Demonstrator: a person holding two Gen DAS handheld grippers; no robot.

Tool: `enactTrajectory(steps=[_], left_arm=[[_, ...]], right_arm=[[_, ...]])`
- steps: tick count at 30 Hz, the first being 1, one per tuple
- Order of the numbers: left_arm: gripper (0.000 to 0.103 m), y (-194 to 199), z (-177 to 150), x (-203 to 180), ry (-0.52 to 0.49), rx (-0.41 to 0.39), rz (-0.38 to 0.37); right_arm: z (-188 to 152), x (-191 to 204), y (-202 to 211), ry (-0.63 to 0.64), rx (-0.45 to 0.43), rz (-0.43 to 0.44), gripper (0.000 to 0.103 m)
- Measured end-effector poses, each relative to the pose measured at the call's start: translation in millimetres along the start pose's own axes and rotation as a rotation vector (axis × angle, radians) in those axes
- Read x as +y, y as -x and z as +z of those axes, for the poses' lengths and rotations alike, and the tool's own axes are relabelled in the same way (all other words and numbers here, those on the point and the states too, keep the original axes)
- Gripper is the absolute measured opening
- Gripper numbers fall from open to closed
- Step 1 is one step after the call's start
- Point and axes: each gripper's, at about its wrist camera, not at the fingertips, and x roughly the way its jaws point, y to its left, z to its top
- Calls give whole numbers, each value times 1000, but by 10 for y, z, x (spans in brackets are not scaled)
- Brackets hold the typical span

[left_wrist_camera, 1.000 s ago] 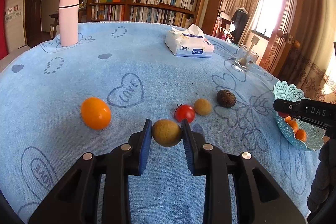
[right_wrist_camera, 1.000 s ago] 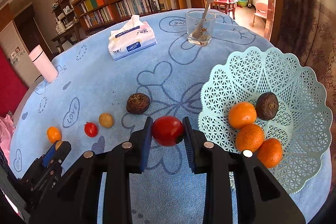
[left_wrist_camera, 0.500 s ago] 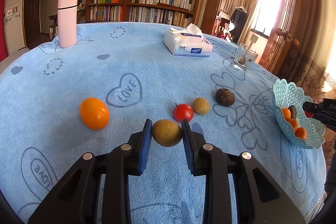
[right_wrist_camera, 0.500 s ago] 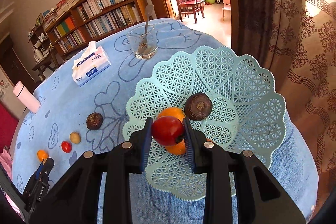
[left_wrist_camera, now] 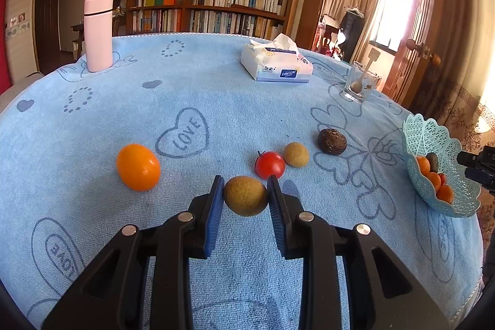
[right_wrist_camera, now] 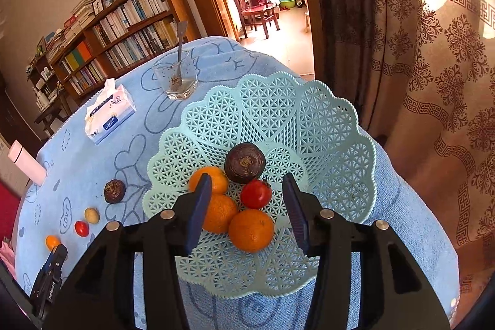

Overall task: Organize fruits
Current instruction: 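Carry the tomato into the mint basket and open the right gripper, then carry the held kiwi toward the mint basket with the left gripper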

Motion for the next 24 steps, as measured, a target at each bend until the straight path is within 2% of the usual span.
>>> enactTrajectory(steps=[13, 24], left_arm=[[29, 57, 11, -147, -51, -2, 17], [29, 216, -4, -646, -145, -15, -31]], right_arm=[[-211, -172, 287, 7, -78, -35, 49], [-271, -422, 472, -7, -127, -34, 50]])
